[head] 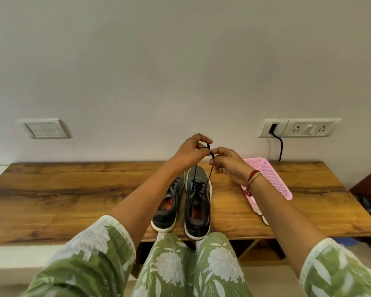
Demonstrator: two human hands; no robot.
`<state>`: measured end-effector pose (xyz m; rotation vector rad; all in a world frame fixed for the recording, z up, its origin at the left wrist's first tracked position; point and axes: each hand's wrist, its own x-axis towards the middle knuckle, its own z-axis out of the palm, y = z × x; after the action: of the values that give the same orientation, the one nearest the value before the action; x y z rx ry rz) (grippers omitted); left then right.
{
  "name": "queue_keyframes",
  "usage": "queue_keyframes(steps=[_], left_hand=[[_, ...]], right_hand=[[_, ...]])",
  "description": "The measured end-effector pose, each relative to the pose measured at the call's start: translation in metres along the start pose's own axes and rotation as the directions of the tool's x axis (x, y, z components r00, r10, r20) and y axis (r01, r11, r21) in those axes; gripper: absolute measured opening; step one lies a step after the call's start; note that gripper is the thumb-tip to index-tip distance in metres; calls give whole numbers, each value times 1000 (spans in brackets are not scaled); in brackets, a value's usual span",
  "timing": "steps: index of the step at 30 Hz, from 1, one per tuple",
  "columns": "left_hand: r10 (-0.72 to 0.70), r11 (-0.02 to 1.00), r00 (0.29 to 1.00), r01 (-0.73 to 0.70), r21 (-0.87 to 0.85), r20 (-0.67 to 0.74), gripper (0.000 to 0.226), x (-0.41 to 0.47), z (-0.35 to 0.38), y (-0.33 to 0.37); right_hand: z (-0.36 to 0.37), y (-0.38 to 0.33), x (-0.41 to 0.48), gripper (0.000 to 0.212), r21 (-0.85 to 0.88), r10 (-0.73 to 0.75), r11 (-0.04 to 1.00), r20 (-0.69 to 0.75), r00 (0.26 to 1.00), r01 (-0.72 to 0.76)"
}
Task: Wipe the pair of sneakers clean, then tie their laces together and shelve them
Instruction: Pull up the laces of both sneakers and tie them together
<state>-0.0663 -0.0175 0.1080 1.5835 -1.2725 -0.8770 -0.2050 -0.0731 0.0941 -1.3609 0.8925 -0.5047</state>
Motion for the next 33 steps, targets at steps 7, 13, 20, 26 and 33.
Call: queue_keyframes(steps=[7,13,20,26,33], left_hand=[[10,1000,1000,-10,-17,-23,46,2,-2,30],[-69,986,998,70,-153,9,58,-3,-13,42],[-164,982,973,177,-69,160,27,-7,-25,42],[-131,991,972,134,0,194,11,-7,-17,50],[-53,998,975,47,32,214,36,-2,-18,58]], right_hand=[[-1,-34,-7,28,156,-189,969,-39,981,193],[-2,-49,-16,33,87,-247,964,-46,968,250],[-2,-55,-19,29,65,-267,961,-27,963,268],[-2,-72,-20,23,119,-392,911,-38,919,394],[-18,-62,-12,23,138,-372,915,-68,926,378]])
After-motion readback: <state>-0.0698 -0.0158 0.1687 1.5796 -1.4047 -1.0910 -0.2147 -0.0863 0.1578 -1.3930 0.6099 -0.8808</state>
